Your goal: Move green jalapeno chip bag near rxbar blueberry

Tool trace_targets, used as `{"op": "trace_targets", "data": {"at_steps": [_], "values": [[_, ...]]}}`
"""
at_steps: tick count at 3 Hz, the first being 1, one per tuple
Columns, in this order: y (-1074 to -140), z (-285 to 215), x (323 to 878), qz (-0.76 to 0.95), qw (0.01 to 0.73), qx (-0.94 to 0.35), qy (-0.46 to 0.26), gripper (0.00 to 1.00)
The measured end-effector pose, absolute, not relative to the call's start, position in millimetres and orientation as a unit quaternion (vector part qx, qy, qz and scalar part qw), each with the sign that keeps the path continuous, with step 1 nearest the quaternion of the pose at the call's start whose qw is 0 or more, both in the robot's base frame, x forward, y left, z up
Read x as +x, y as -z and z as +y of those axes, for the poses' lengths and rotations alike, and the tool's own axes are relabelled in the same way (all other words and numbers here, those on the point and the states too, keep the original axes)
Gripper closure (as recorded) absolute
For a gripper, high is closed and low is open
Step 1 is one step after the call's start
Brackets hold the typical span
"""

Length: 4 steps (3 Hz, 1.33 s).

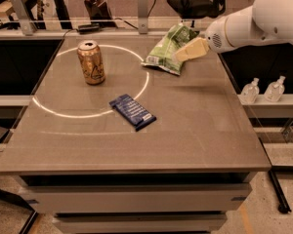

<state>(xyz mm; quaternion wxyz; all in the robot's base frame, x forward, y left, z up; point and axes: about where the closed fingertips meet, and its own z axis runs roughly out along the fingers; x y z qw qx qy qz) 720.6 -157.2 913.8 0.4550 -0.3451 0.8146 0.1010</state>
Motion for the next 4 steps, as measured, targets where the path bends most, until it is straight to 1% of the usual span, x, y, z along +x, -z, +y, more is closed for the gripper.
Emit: {"op": "trace_targets", "data": {"at_steps": [1, 2, 3, 4], "values": [[-900, -143, 740, 0.814, 0.445, -0.353, -0.119, 0.00], [-888, -139, 764, 0.815, 0.443, -0.353, -0.123, 0.00], [-880, -132, 783, 0.813, 0.459, -0.331, -0.141, 0.00], [-869, -126, 796, 0.817, 0.458, -0.312, -0.158, 0.00]]}}
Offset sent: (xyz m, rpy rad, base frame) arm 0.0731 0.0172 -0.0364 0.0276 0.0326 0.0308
